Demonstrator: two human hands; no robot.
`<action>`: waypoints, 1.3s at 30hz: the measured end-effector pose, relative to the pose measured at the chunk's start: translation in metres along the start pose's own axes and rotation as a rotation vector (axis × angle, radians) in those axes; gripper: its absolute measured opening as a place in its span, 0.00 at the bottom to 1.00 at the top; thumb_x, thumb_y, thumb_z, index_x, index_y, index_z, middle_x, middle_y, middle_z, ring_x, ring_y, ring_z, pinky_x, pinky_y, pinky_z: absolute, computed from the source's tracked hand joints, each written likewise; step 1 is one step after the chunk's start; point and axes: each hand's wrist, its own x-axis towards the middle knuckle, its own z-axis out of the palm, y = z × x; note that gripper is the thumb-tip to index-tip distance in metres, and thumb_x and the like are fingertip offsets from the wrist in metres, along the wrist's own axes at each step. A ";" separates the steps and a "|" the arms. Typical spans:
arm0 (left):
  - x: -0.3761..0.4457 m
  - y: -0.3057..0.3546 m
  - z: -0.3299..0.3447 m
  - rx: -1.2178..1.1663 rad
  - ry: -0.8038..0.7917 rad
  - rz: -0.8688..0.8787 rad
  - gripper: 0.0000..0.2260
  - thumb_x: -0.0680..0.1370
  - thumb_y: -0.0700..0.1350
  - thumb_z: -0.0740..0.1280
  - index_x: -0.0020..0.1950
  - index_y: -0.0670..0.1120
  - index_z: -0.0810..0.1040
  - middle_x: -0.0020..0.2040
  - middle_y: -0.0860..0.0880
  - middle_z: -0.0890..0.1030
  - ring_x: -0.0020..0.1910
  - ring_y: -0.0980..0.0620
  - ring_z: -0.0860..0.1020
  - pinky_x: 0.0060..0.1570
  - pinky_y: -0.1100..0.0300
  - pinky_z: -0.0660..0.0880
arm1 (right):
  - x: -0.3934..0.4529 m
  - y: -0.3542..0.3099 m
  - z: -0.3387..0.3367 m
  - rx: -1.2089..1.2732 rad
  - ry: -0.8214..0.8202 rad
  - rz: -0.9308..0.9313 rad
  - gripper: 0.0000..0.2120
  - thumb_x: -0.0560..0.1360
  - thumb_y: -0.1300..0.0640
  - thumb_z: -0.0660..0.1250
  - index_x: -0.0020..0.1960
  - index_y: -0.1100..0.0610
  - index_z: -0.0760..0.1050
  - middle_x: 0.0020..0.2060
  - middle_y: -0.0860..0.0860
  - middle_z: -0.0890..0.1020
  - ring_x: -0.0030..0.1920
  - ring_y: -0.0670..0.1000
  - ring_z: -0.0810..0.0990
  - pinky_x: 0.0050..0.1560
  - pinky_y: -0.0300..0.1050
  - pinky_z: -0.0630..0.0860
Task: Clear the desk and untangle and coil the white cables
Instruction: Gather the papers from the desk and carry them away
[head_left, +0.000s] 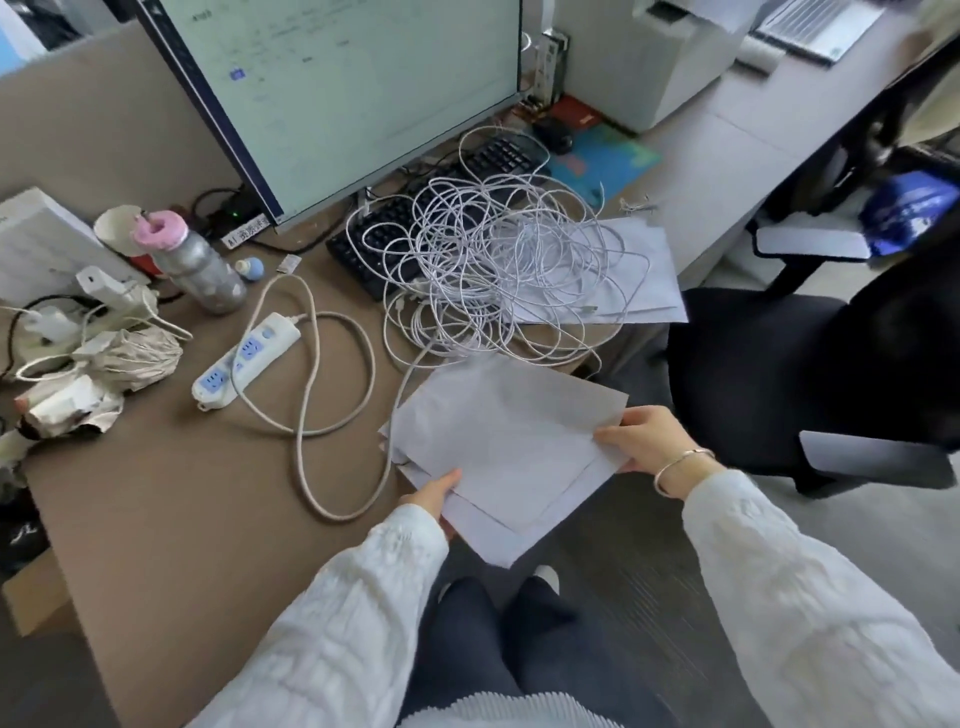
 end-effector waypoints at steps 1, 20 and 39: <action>0.009 -0.004 0.007 -0.010 -0.010 0.011 0.30 0.62 0.44 0.81 0.61 0.39 0.78 0.52 0.40 0.84 0.46 0.40 0.84 0.49 0.46 0.80 | -0.001 -0.001 -0.010 -0.014 0.005 -0.001 0.04 0.74 0.64 0.69 0.49 0.59 0.78 0.44 0.54 0.82 0.43 0.54 0.83 0.40 0.46 0.82; -0.115 0.055 0.122 -0.030 0.056 0.766 0.17 0.71 0.41 0.73 0.58 0.51 0.75 0.53 0.53 0.82 0.51 0.54 0.82 0.55 0.53 0.77 | 0.036 -0.048 -0.108 0.119 -0.042 -0.082 0.09 0.72 0.68 0.70 0.52 0.64 0.81 0.50 0.62 0.84 0.51 0.62 0.82 0.57 0.58 0.78; 0.009 0.202 0.135 -0.017 0.092 0.604 0.08 0.71 0.35 0.75 0.46 0.44 0.82 0.49 0.41 0.84 0.50 0.41 0.83 0.56 0.42 0.78 | 0.168 -0.093 -0.024 0.145 0.049 0.014 0.13 0.67 0.67 0.75 0.47 0.73 0.77 0.40 0.64 0.80 0.40 0.56 0.79 0.48 0.59 0.80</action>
